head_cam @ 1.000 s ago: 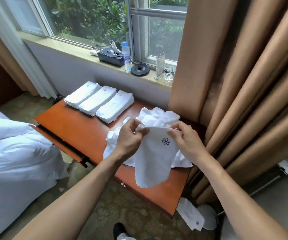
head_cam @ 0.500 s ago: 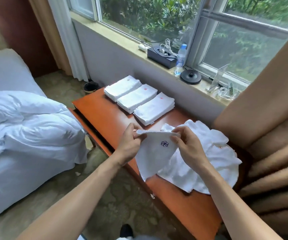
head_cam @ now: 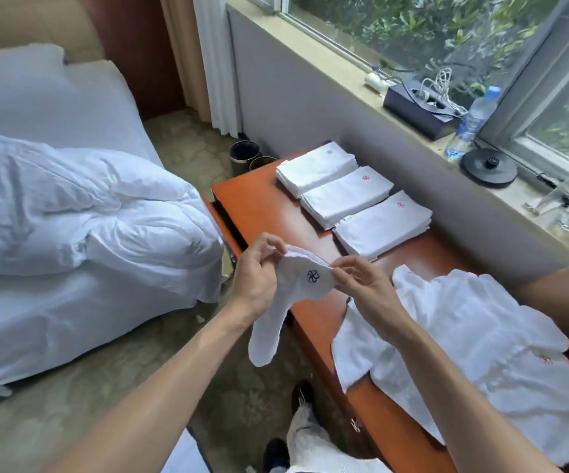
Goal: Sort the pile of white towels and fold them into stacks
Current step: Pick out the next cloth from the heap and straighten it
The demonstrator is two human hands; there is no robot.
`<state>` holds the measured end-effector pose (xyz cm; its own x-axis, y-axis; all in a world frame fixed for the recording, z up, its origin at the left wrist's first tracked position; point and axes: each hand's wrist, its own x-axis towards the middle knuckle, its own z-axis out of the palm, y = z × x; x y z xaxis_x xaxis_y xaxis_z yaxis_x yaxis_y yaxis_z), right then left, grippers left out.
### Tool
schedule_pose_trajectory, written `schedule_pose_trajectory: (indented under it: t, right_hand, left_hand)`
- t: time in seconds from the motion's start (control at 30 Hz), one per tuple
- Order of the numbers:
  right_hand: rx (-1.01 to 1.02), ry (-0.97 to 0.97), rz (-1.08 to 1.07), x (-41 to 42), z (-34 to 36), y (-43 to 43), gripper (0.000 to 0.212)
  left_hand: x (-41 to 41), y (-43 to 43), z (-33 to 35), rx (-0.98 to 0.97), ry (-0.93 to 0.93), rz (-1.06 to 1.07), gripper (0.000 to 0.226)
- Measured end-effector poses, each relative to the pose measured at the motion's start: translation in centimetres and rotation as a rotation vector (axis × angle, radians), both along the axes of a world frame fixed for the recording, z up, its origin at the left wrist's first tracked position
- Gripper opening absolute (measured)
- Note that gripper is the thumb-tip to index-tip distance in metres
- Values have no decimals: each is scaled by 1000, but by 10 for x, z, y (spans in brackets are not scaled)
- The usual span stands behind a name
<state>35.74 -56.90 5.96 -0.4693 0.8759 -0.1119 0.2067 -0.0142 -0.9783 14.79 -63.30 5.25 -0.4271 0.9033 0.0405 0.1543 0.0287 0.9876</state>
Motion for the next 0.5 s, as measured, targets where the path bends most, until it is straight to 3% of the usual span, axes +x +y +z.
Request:
schedule_pose_trajectory:
  t: [0.33,0.5]
  right_hand:
    - [132,-68,103,-77,-28,104,9]
    - [157,-20,123,-121,-31,150,10]
  left_hand:
    - [-82,73,-9,-183,181,63,33]
    - [-125,101,2,-184,289,37,29]
